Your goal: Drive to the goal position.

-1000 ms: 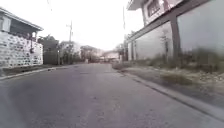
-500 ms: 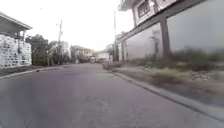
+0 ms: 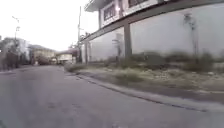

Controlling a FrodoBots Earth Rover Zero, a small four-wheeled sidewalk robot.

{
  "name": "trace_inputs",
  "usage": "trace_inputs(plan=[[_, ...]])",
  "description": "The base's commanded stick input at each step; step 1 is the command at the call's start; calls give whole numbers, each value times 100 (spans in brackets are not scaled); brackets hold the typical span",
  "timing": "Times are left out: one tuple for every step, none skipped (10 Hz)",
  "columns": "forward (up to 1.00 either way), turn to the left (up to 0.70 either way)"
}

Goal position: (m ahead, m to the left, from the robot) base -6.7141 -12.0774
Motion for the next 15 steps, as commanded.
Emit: trace_inputs(plan=[[0, -100], [0, -100], [0, -100], [0, -100], [0, -100], [0, -100], [0, -100], [0, -100], [0, -100], [0, -100], [0, -100], [0, -100], [0, -100], [0, -100], [0, -100]])
